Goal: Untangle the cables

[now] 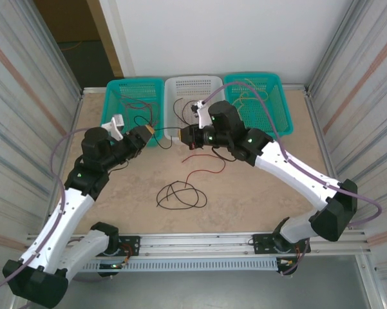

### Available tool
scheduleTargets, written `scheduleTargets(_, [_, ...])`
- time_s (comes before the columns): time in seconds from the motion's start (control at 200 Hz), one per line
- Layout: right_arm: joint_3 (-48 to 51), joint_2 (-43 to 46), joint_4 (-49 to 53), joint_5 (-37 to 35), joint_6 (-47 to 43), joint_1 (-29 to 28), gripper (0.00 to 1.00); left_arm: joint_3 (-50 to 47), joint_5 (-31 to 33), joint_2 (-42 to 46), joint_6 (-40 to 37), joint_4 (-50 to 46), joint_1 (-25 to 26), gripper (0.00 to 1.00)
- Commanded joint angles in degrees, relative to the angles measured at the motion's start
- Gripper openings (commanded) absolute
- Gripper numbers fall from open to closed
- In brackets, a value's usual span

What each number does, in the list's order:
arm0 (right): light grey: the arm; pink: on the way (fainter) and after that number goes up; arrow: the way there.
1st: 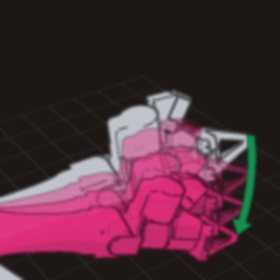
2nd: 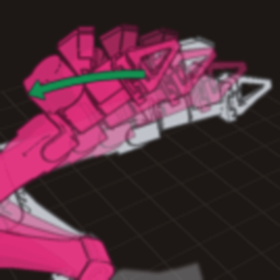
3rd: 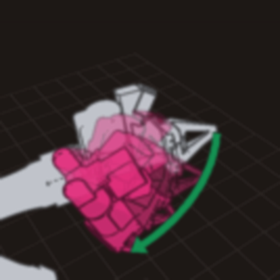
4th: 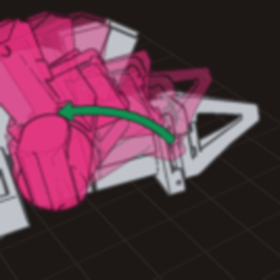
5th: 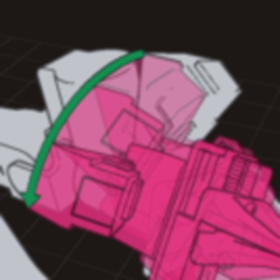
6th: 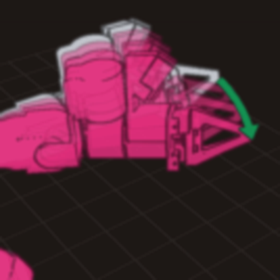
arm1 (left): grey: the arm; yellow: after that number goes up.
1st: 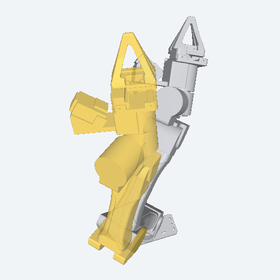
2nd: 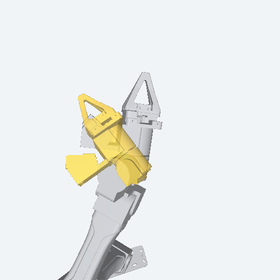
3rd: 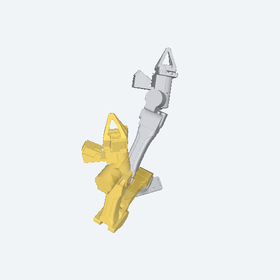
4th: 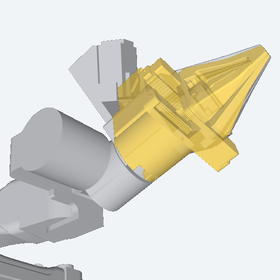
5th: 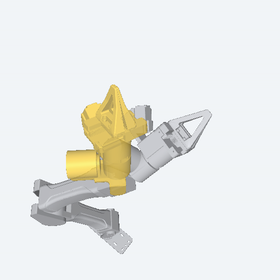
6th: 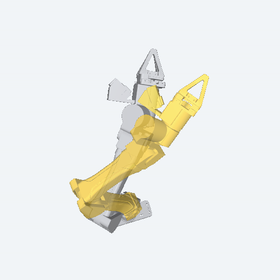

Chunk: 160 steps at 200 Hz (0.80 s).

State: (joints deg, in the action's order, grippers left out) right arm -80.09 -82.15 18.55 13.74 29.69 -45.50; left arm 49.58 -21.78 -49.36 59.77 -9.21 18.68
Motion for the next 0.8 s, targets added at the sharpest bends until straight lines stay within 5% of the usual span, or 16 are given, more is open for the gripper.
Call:
scheduleTargets(0.0, [-6.99,-2.26,2.22,-1.02,-3.19,2.03,0.0,5.57,0.4,-0.64,-4.29,-0.29,-0.31,0.66])
scheduleTargets(0.546, [-32.49,-22.52,16.21,-5.16,-14.29,12.95,0.0,0.0,2.18,2.44,-15.47,-20.05,-0.19,0.67])
scheduleTargets(0.646, [-34.61,-27.09,17.87,-6.06,-14.25,14.04,0.13,-3.91,2.84,2.78,-14.86,-23.02,0.76,0.65])
scheduleTargets(0.776, [-36.1,-29.35,19.69,-6.49,-13.02,14.24,0.42,-9.57,4.74,1.68,-13.56,-24.54,3.52,0.64])
scheduleTargets(0.797, [-35.7,-29.02,19.69,-6.5,-12.79,14.14,0.53,-10.36,4.97,1.26,-13.23,-24.46,4.1,0.63])
